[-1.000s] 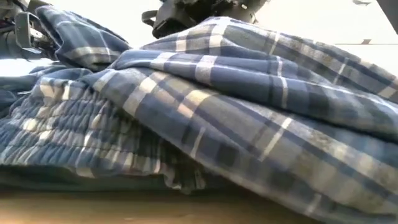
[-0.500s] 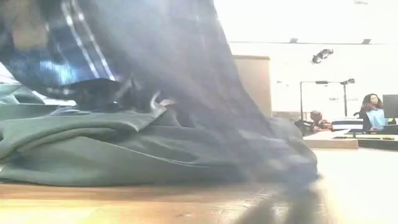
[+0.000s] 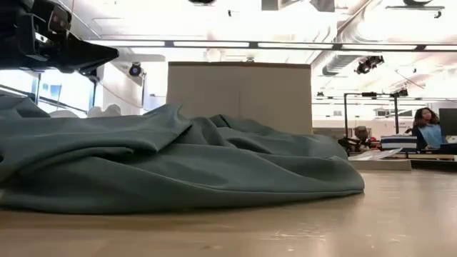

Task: Sort clothes
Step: Put the blue long sleeve polo into the white bin

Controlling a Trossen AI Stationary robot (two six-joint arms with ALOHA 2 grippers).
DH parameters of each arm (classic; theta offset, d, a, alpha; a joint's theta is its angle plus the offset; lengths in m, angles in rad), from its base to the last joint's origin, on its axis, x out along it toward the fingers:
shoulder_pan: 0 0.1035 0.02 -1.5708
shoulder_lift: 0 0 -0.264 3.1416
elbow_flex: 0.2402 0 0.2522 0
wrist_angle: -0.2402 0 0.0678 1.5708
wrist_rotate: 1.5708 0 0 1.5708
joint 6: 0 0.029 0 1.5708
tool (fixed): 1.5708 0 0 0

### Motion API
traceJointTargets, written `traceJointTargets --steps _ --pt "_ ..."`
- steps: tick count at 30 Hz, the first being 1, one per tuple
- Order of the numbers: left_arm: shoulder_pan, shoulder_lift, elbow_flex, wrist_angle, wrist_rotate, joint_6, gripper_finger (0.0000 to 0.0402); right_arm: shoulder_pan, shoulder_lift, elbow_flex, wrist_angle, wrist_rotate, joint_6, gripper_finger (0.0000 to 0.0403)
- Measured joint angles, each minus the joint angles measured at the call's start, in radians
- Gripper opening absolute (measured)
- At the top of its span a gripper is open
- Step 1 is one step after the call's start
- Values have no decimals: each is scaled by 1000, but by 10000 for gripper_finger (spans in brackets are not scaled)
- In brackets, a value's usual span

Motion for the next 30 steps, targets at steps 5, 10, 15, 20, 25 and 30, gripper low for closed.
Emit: traceJointTargets --steps 5,10,15,20,25,30 --pt "0 0 0 0 0 0 1 -113 0 -22 -287 26 168 5" --pt "0 0 0 0 0 0 1 -201 1 -81 -592 -42 371 5" --pt "0 0 0 0 0 0 1 -261 3 -217 -776 -222 552 5" --pt "0 0 0 0 0 0 1 -304 2 -467 -744 -522 679 5" --pt "0 0 0 0 0 0 1 -338 2 -801 -480 -549 776 5" --pt "0 0 0 0 0 0 1 -355 48 -1057 -220 -598 844 5"
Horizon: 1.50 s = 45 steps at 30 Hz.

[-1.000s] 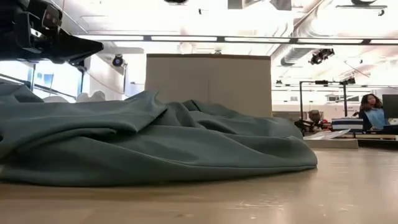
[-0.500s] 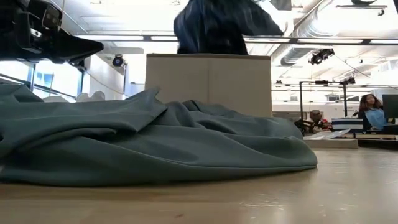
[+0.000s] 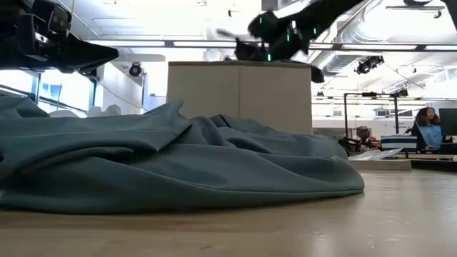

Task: Sort clothes
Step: Put the blue long sleeve polo into the white bin

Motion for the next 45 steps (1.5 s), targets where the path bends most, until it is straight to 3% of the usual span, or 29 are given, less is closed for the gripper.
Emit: traceJointTargets --steps 6,11,15,19,25,30,33,36,38,41,45 --pt "0 0 0 0 0 0 1 -7 73 -82 39 48 5 10" --pt "0 0 0 0 0 0 1 -5 79 -15 -16 62 1 52" --pt "0 0 0 0 0 0 1 -6 76 160 -152 74 -18 108" --pt "0 0 0 0 0 0 1 -6 70 418 -377 79 -25 148" --pt "0 0 0 0 0 0 1 5 66 794 -771 76 -28 161" --pt "0 0 0 0 0 0 1 15 65 945 -985 69 7 162" --pt "0 0 0 0 0 0 1 17 66 968 -1179 74 115 162" --pt "0 0 0 0 0 0 1 28 66 941 -1390 170 228 162" --pt "0 0 0 0 0 0 1 29 37 852 -1348 212 249 162" --pt "0 0 0 0 0 0 1 28 16 721 -1373 144 229 162" --pt "0 1 0 0 0 0 1 19 5 521 -1365 263 233 162"
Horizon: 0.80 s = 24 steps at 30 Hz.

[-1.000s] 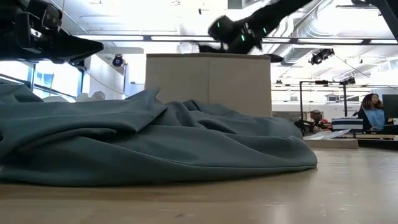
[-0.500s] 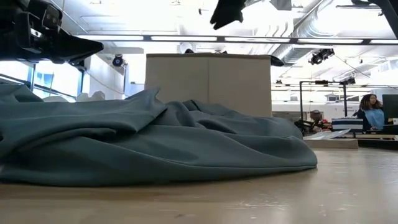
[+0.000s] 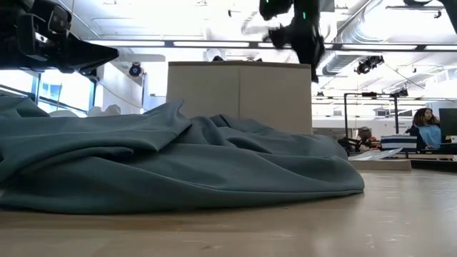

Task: Sort clothes
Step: Put the blue long sleeve polo into the white bin

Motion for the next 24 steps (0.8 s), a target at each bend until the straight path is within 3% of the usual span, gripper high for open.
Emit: traceJointTargets --steps 5,9,17,24 --pt "0 0 0 0 0 0 1 -49 -23 -182 -2 122 51 162" --pt "0 0 0 1 0 0 1 -68 -28 -235 6 110 60 162" --pt "0 0 0 1 0 0 1 -28 -74 -118 115 76 34 162" --pt "0 -1 0 1 0 0 1 16 -173 -45 387 -36 -2 162"
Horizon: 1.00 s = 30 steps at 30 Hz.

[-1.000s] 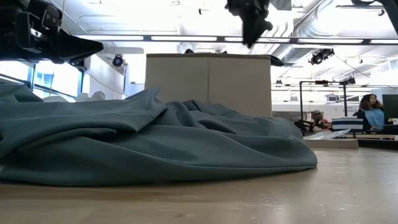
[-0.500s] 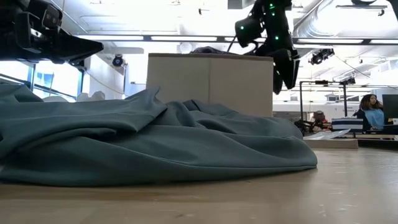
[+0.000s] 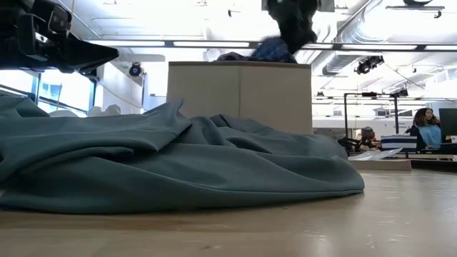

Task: Sort clothes
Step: Put the blue long sleeve polo into the white bin

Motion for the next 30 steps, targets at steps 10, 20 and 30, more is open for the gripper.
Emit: traceJointTargets --steps 10,20,30 --pt "0 0 0 0 0 0 1 1 71 -123 395 -129 -16 162" --pt "0 0 0 0 0 0 1 0 379 -257 519 -131 -80 162" --pt "0 0 0 -1 0 0 1 3 359 -112 343 -114 -69 162"
